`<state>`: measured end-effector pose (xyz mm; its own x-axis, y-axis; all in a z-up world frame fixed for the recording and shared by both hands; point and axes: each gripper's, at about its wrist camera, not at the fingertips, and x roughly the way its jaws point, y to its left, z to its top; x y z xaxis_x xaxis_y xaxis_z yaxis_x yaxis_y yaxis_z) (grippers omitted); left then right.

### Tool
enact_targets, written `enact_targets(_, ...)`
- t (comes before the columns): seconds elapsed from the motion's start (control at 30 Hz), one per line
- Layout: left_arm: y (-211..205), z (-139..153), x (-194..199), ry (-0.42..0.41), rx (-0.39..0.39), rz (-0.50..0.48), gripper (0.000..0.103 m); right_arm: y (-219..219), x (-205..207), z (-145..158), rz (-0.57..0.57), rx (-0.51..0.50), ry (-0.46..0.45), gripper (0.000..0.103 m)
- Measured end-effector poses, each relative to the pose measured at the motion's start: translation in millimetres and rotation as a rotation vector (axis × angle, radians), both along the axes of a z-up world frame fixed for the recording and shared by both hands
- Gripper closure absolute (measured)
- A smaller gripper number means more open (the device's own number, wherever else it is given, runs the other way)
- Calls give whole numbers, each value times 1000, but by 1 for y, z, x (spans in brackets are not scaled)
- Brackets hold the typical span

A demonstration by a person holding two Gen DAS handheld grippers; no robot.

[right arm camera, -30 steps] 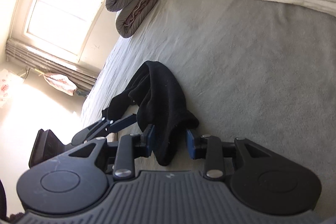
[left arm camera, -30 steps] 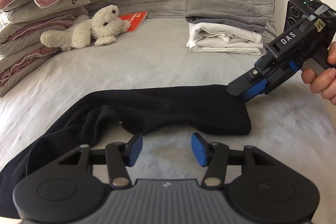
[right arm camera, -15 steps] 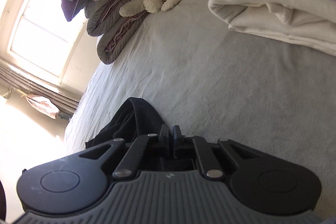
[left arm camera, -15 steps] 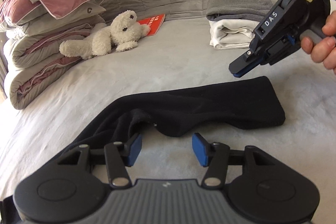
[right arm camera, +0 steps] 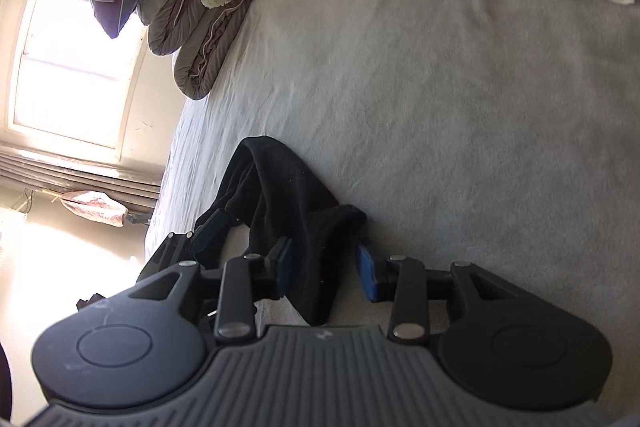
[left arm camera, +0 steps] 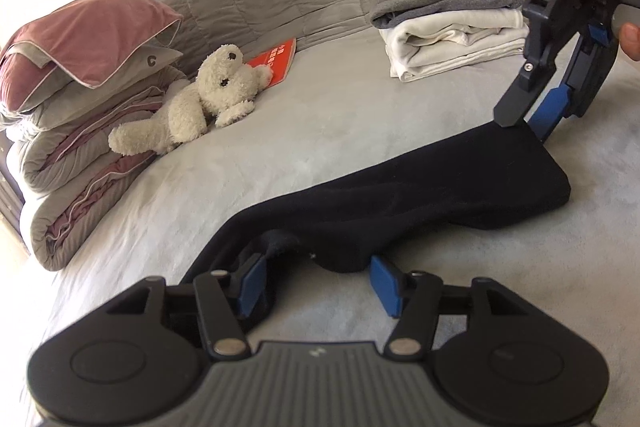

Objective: Fold clothes

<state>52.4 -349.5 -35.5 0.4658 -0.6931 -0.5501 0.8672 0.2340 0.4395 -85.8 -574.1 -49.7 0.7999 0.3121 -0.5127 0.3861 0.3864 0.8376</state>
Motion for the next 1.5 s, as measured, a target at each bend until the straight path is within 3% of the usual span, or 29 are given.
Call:
enact_targets(0.1,-3,-1,0,-19,9,-14,43,-3,13,-1,-37,-5,-26,64)
enact_targets(0.17,-6,-1,0,-31,16,-24,42,-4,21,3,-45,-48,-30,91)
enact_targets(0.2,-7,0,0,-37,19,-29,42,-4,25,7,-43,-86,-25,95)
enact_targets(0.37,-15,-1,0,-59,36,-54,43,-3,36,35,-18,-290,-19,95)
enact_targets(0.4,-17,-1,0,-59,41,-58,49,-4,36,43,-8,-339,-24,95)
enact_targets(0.47,-21,0,-2,-49,55,-54,73,-4,38,56,12,-437,-23,95)
enact_targets(0.5,-25,0,-3,-47,67,-41,95,-4,40,62,21,-494,-17,95)
enact_targets(0.6,-29,3,-4,-1,47,-19,99,-3,48,77,49,-678,10,95)
enact_targets(0.73,-32,10,-4,97,-3,7,100,-2,70,85,83,-899,69,95)
enact_targets(1.07,-43,5,6,285,-50,62,99,-7,118,69,119,-1179,190,95)
enact_targets(1.4,-41,1,8,307,-65,67,98,1,148,30,182,-1366,277,96)
enact_targets(1.5,-39,1,9,322,-78,75,94,4,152,21,201,-1420,290,97)
